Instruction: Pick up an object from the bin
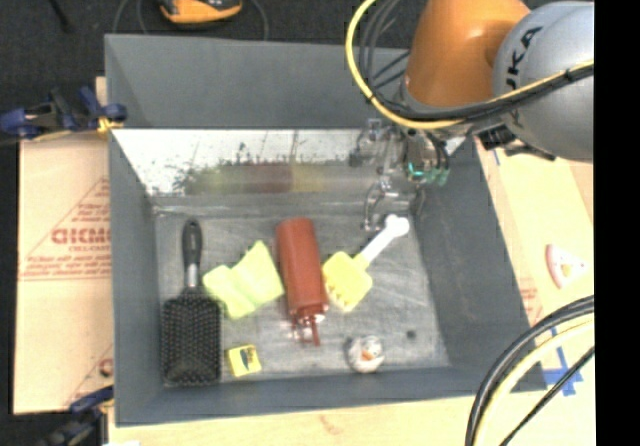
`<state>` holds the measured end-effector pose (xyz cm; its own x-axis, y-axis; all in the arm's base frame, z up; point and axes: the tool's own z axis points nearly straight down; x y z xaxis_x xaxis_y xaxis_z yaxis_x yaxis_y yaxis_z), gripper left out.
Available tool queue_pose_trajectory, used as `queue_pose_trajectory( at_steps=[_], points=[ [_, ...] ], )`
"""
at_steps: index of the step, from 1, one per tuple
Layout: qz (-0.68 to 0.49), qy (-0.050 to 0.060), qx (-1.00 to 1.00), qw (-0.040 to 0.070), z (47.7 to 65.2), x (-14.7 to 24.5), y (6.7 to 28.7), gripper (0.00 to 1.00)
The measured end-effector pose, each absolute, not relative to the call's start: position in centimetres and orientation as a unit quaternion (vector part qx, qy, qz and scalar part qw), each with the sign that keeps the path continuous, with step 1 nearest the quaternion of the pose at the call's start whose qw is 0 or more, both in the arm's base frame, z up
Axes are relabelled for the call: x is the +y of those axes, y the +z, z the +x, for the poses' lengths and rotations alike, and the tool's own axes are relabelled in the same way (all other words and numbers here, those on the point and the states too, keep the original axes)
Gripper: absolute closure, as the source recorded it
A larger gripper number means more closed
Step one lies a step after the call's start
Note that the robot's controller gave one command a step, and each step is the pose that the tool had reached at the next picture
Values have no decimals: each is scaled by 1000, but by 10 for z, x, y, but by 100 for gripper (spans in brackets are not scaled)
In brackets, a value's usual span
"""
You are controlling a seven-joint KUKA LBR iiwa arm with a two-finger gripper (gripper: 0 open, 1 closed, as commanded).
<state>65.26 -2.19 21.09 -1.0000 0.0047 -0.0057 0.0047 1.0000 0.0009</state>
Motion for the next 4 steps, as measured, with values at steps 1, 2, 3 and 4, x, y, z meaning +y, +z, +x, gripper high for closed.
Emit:
queue_pose_trajectory(
  at_steps=[1, 2, 3, 4],
  points=[
    [-21, -1, 1000, 6, 648, -17, 159, 0],
    [-34, -1, 999, 3, 642, -15, 136, 0],
    [-57, 0, 998, 0, 642, -15, 143, 0],
    [-250, -2, 968, 11, 620, -2, 80, 100]
  ],
)
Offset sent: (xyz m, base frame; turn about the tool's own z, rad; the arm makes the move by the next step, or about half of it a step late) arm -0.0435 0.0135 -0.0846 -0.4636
